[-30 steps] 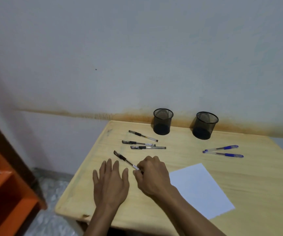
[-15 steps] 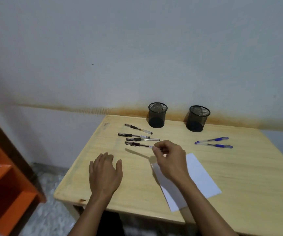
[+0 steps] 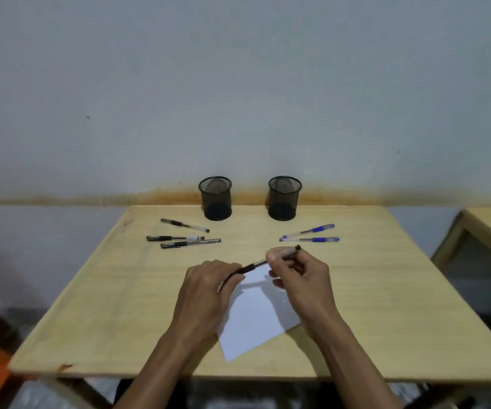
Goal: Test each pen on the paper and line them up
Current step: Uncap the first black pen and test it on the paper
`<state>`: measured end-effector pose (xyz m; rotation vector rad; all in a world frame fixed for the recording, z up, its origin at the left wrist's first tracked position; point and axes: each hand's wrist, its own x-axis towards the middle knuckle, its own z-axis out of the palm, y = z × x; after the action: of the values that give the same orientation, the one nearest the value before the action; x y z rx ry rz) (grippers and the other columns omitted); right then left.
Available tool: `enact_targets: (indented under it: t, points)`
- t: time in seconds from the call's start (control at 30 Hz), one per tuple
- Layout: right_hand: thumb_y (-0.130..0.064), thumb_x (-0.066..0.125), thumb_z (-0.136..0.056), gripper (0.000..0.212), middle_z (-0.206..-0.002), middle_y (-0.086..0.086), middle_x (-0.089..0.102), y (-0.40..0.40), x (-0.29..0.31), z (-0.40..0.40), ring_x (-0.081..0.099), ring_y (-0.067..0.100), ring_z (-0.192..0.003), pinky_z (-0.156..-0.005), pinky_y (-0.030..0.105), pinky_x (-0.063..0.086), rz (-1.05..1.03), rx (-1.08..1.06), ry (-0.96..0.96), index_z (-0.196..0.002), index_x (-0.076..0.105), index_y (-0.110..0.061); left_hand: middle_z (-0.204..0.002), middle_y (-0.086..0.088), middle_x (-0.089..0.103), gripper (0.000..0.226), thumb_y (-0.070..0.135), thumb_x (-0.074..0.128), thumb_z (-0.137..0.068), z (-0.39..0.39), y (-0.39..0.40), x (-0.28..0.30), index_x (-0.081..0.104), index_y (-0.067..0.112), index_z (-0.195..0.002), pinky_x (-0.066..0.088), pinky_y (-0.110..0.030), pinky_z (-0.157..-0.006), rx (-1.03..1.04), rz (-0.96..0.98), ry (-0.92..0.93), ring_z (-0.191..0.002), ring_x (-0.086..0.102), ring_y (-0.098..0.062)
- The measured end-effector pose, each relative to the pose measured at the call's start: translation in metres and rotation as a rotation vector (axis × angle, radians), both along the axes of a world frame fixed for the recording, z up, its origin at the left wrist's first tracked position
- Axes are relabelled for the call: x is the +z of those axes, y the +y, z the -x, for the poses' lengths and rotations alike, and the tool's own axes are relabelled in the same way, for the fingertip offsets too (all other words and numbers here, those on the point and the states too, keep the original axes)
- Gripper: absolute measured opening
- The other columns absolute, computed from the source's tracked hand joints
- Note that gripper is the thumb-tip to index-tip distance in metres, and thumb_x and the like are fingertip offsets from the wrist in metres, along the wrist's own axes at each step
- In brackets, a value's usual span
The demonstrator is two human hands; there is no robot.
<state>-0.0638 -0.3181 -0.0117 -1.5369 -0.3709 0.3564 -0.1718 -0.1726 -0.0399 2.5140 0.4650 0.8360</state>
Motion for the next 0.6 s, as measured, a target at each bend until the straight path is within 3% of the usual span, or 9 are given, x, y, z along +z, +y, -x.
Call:
enact_targets:
  t: [0.13,0.23,0.3,0.43,0.5,0.6]
  points:
    - [-0.030,0.074,-0.091,0.010,-0.083,-0.004,0.079,0.003,-0.016,-0.006,0.075,0.011,-0.080,-0.077,0.027,0.060,0.004,0.054,0.059,-0.090,0.078,-0.020,-0.095,0.006,0.075,0.026,0.032,0.059,-0.090,-0.018,-0.011,0.001,0.075,0.022,-0.107,0.051,-0.033,-0.078,-0.073,-0.014,-0.005,-0.085,0.066,-0.014]
    - [-0.032,0.072,-0.092,0.019,-0.077,0.000,0.079,0.005,-0.021,-0.017,0.075,0.008,-0.075,-0.073,0.023,0.060,-0.036,0.063,0.101,-0.089,0.077,-0.014,-0.093,0.005,0.076,0.021,0.028,0.069,-0.085,-0.022,-0.010,0.004,0.078,0.018,-0.102,0.041,-0.008,-0.078,-0.040,0.017,-0.011,-0.084,0.064,-0.008]
    - [-0.031,0.072,-0.092,0.022,-0.072,0.003,0.078,0.007,-0.021,-0.027,0.073,0.010,-0.070,-0.072,0.023,0.059,-0.028,0.100,0.103,-0.087,0.076,-0.010,-0.089,0.006,0.077,0.018,0.025,0.070,-0.083,-0.022,-0.010,0.008,0.079,0.017,-0.096,0.037,-0.001,-0.076,-0.030,0.007,-0.015,-0.086,0.061,-0.006]
    - [-0.022,0.070,-0.094,0.023,-0.066,0.003,0.073,-0.004,-0.013,-0.071,0.064,0.011,-0.062,-0.064,0.019,0.056,-0.146,-0.002,0.124,-0.094,0.073,0.001,-0.072,0.024,0.071,0.010,0.015,0.074,-0.086,-0.002,0.016,0.014,0.080,0.019,-0.091,0.039,-0.002,-0.062,0.155,0.213,-0.001,-0.077,0.064,0.009]
    - [-0.021,0.068,-0.095,0.022,-0.067,0.002,0.074,-0.015,-0.005,-0.098,0.064,0.010,-0.061,-0.063,0.019,0.057,-0.170,-0.036,0.090,-0.095,0.072,0.001,-0.069,0.023,0.069,0.011,0.014,0.073,-0.086,0.012,0.041,0.015,0.079,0.019,-0.094,0.037,-0.001,-0.059,0.239,0.240,0.015,-0.071,0.061,0.017]
    - [-0.022,0.069,-0.095,0.023,-0.075,0.007,0.075,-0.012,-0.004,-0.107,0.068,0.013,-0.067,-0.066,0.023,0.058,-0.146,0.003,0.079,-0.097,0.070,0.002,-0.084,0.016,0.071,0.010,0.019,0.072,-0.088,0.018,0.064,0.014,0.079,0.018,-0.096,0.040,-0.006,-0.069,0.304,0.177,0.063,-0.080,0.064,0.007]
